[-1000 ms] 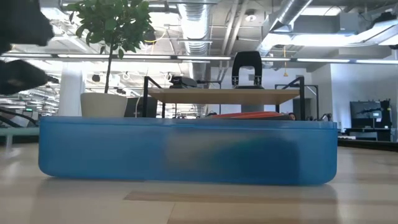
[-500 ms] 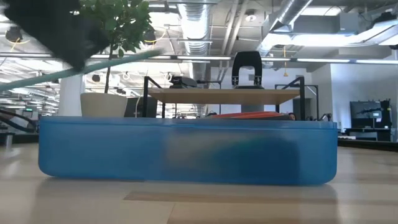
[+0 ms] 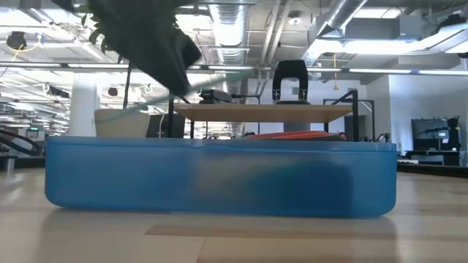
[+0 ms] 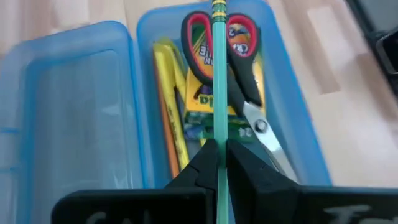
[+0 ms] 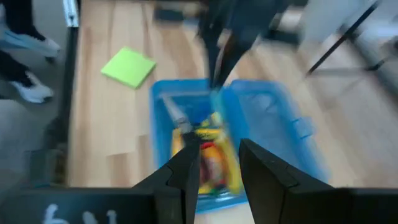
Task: Pack school essentials
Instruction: Put the green pencil into the blue supply box, then put the green sticky note into the blue supply box
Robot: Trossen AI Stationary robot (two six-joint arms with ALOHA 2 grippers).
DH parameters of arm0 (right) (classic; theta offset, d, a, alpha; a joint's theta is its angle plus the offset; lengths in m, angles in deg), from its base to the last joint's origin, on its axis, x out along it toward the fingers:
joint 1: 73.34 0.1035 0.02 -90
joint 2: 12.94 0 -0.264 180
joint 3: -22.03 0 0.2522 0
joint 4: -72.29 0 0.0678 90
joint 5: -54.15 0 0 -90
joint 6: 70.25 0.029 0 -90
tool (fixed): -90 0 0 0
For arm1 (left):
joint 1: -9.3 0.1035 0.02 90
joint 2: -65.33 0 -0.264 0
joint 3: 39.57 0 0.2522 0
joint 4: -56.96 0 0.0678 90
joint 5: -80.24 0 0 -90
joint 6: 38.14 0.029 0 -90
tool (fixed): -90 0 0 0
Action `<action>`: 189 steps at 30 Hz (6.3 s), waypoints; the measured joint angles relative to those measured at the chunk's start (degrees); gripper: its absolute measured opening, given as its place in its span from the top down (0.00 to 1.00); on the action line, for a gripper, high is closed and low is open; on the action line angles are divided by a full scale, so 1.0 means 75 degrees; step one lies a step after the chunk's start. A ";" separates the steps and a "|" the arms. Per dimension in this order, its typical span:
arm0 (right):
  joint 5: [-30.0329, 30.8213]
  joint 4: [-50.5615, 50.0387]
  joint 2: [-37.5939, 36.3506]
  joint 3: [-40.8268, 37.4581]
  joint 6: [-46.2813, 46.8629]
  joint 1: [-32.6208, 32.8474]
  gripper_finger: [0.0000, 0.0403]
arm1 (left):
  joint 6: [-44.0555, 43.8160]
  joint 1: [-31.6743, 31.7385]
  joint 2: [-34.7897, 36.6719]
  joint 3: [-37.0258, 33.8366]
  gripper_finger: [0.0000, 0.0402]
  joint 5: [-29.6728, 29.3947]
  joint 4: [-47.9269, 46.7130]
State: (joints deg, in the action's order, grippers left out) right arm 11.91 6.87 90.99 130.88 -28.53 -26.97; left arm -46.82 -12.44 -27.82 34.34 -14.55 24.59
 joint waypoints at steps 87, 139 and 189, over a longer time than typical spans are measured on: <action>-0.0383 0.1105 -0.0065 -0.0009 -0.0423 -0.0341 0.67 | -0.2713 -0.5059 -0.1812 0.0534 0.34 -0.2725 -0.1234; -0.0383 0.1162 -0.0068 -0.0009 -0.0428 -0.0346 0.67 | -0.1954 -0.4826 -0.2269 0.1118 1.00 -0.2535 -0.1994; -0.0383 0.1189 -0.0071 -0.0012 -0.0417 -0.0346 0.67 | -0.1254 -0.4112 -0.2472 0.1552 0.28 -0.1998 -0.2325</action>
State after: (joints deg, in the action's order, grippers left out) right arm 9.03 15.80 90.45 130.80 -31.66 -29.57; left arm -56.23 -43.27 -46.37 45.98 -29.54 7.15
